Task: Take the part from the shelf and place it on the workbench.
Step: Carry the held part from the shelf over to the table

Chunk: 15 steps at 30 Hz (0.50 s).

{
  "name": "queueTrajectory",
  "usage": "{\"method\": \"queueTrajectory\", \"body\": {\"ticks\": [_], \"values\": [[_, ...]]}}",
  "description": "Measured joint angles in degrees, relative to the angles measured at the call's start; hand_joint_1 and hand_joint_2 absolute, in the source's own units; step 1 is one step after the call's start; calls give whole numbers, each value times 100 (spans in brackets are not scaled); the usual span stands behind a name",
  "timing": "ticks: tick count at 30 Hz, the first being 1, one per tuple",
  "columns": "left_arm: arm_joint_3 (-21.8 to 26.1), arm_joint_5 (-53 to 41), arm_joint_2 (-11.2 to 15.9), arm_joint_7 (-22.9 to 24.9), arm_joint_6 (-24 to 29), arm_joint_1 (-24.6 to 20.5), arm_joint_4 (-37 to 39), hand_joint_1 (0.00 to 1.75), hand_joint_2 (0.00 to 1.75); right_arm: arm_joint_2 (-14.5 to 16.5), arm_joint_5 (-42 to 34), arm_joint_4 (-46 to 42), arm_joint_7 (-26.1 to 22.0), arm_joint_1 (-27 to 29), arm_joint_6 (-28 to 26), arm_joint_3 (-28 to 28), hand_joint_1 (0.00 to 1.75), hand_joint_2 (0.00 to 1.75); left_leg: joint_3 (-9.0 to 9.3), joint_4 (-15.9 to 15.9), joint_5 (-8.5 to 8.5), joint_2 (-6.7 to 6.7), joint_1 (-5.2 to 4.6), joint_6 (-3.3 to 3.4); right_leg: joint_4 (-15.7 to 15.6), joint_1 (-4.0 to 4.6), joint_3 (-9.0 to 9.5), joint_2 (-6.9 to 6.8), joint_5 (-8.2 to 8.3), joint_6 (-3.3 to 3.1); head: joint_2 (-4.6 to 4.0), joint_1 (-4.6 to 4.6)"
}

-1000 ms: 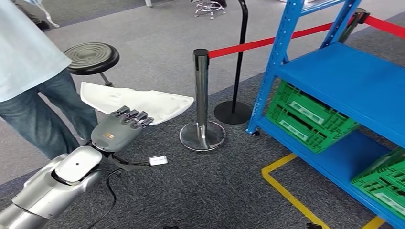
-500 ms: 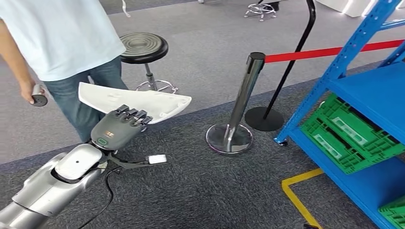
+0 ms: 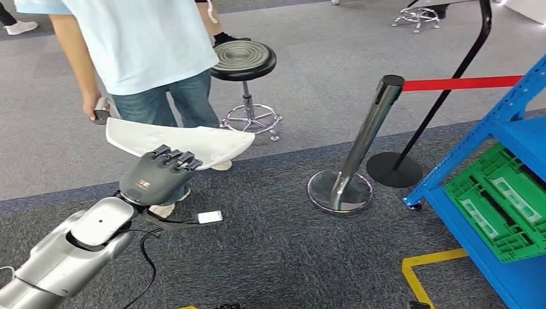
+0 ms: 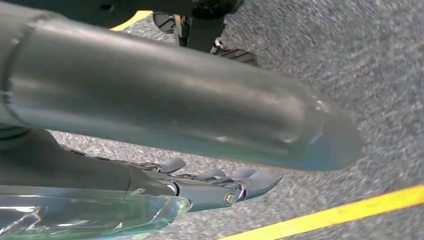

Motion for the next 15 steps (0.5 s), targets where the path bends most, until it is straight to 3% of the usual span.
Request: {"method": "queueTrajectory", "body": {"ticks": [3,4,5,7,8,9,11,13,14,15], "values": [[142,120,135,-61,22,156,-112,175,175,32,71,1,20,-15,0,34,0,0,617,-1106,416,373,-33,23,10,36,32,-186,-48,57,0,0],[188,141,166,-76,30,189,-144,175,175,37,81,1,26,-16,0,44,0,0,726,-1309,450,456,-52,48,12,53,47,-246,-70,85,0,7],[225,155,192,-87,37,219,-165,175,175,43,86,1,36,-18,-1,51,0,0,757,-1385,439,457,-74,80,9,67,65,-311,-90,112,0,13],[284,172,251,-93,42,292,-188,175,175,64,88,1,66,-38,-7,64,0,0,752,-1403,446,287,-76,160,0,50,100,-418,-128,164,0,21],[318,182,276,-97,44,322,-201,175,175,78,88,1,81,-57,-12,74,0,0,759,-1412,450,213,-66,193,53,38,89,-359,-182,191,0,24],[353,196,297,-106,46,341,-214,175,175,93,92,1,97,-75,-18,82,0,0,767,-1422,457,144,-49,227,217,27,20,-228,-289,213,0,34],[416,233,314,-154,50,372,-233,175,175,116,99,2,138,-94,-31,93,0,0,774,-1427,461,18,-27,275,905,18,-301,122,-633,232,0,62],[467,265,320,-225,42,434,-234,175,175,131,104,3,173,-84,-47,102,0,0,773,-1425,461,-139,-33,294,1598,23,-667,264,-865,223,0,74],[491,283,320,-257,33,473,-237,175,175,135,105,3,181,-77,-58,109,0,0,774,-1423,462,-226,-38,295,1680,30,-739,286,-822,209,0,75],[515,304,320,-282,22,508,-244,175,175,137,105,3,185,-74,-72,117,0,0,775,-1421,464,-317,-40,294,1528,35,-702,312,-668,187,0,75]]}}
